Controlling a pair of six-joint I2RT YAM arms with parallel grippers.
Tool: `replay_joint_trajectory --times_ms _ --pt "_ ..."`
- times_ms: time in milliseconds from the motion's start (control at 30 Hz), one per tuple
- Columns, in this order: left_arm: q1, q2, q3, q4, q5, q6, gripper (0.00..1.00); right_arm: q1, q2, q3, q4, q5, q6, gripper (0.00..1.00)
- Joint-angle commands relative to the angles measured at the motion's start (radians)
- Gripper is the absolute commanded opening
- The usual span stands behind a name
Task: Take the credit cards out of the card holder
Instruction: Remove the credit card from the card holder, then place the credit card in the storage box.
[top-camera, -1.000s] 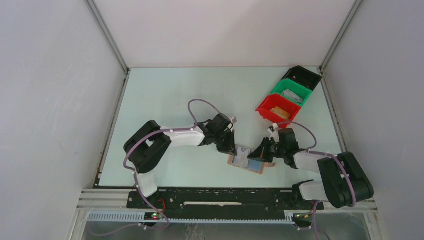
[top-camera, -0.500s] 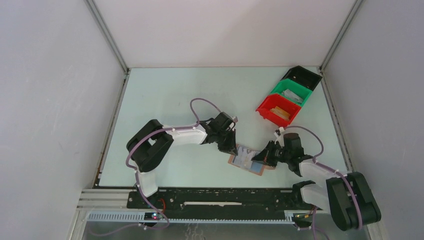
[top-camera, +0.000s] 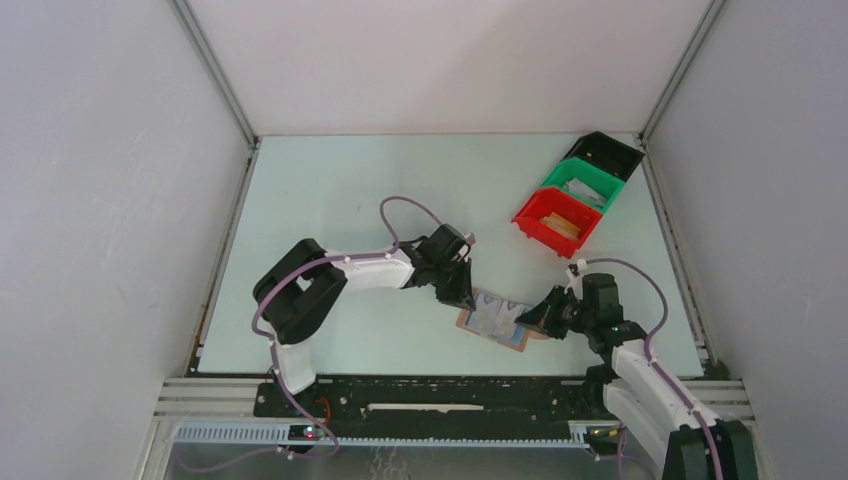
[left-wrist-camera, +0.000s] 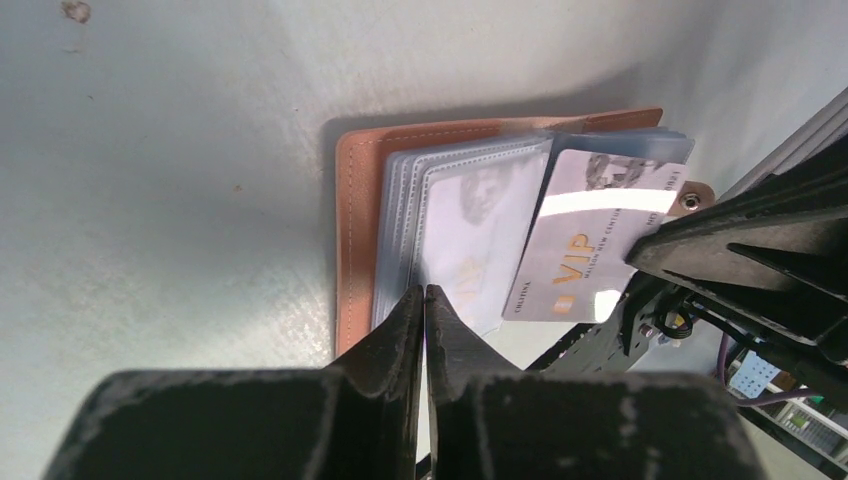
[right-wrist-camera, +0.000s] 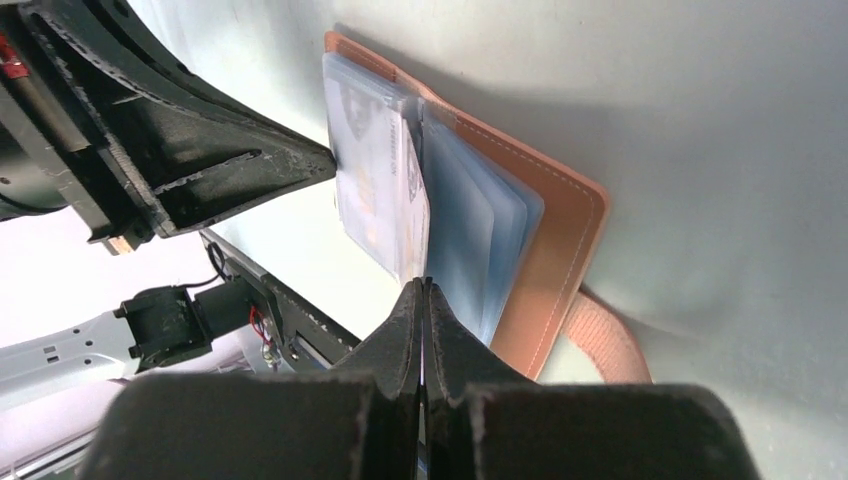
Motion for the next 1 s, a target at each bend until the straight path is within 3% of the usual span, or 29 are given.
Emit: replay_joint_trajectory --times_ms 0,233,500,800,967 --pt "0.015 0.006 -0.020 -0.054 -0.121 0.029 0.10 -0.023 -0.104 0.066 -0.168 0.032 -0.020 0.00" --pt "0.014 -0.077 -0.032 -0.039 -0.117 0.029 0.13 -0.032 -0.177 0.178 -0.249 0.045 0.008 0.00" --pt "0.017 -0.187 -0.027 -0.070 -0.134 0.038 0.15 -0.033 -0.189 0.264 -0.195 0.106 0.108 0.00" --pt "0.078 -0.348 -0.045 -0.119 -0.163 0.049 0.17 -0.048 -0.009 0.450 -0.079 0.394 0.265 0.00" --pt "0.105 -0.419 -0.083 -0.131 -0.172 0.047 0.17 -0.070 0.079 0.523 -0.036 0.717 0.422 0.00"
